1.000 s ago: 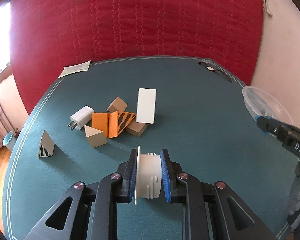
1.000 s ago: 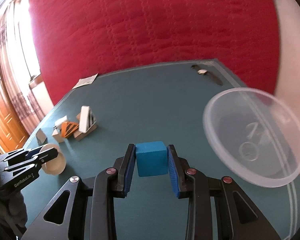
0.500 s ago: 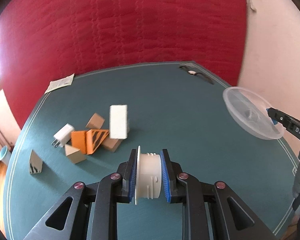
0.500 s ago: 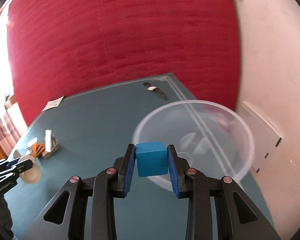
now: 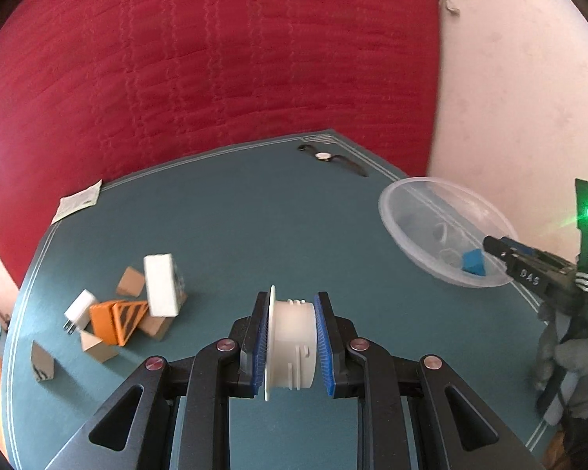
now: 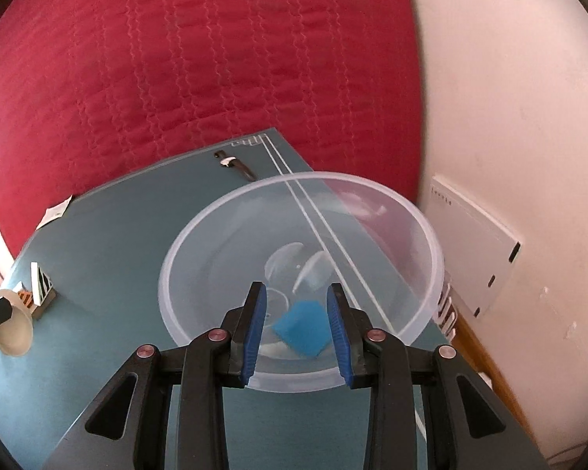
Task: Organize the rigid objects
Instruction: 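Carry the blue cube into the clear bowl and open the right gripper, then lower the tape roll into the clear bowl and open the left gripper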
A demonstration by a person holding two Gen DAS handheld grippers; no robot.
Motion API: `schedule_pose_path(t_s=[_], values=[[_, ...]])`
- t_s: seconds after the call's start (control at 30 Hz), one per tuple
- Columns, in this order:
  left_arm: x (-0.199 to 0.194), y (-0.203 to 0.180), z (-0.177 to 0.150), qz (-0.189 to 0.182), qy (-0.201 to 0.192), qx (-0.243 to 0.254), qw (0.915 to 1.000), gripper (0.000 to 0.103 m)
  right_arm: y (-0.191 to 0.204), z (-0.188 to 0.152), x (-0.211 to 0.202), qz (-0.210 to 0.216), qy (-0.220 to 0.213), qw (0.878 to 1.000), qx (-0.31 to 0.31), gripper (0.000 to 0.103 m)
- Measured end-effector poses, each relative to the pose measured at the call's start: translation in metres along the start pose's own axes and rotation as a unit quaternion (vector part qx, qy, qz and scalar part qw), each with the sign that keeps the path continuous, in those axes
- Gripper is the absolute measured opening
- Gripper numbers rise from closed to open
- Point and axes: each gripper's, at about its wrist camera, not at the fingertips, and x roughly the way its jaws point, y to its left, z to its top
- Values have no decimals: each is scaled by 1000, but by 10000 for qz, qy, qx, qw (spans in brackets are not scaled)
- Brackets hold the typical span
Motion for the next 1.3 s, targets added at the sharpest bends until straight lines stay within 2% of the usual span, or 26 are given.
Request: schedule_pose_path(t_s=[0.33,0.57,0.83,1.1,1.17,1.2,1.23,1.27,1.3], values=[[18,-50,30,-519,-125,388,9978,23,-21,-2,1,-120,-101,9986,510,33],[41,-80,51,-1068,-39,553,9927,23,-23,-3,0,-44,-140,9980,609,34],[76,-100,65,-1465,256,453,9878,23,-25,-5,0,-2,-115,9978,660,34],[81,-115,77,-1688,205,433,9845,23,-23,-6,1,5,-64,9974,717,34],[84,-114,80,-1842,217,333,9821,23,-23,-5,1,4,-55,9973,730,34],[86,-113,82,-1872,211,250,9818,26,-23,-6,0,5,-53,9973,736,34],[88,-110,83,-1860,224,154,9822,44,-23,-6,0,4,-52,9973,736,34],[89,-107,83,-1807,244,85,9832,58,-24,-5,1,1,-50,9973,734,34],[89,-104,82,-1719,229,41,9848,86,-23,-5,1,1,-46,9973,731,34]])
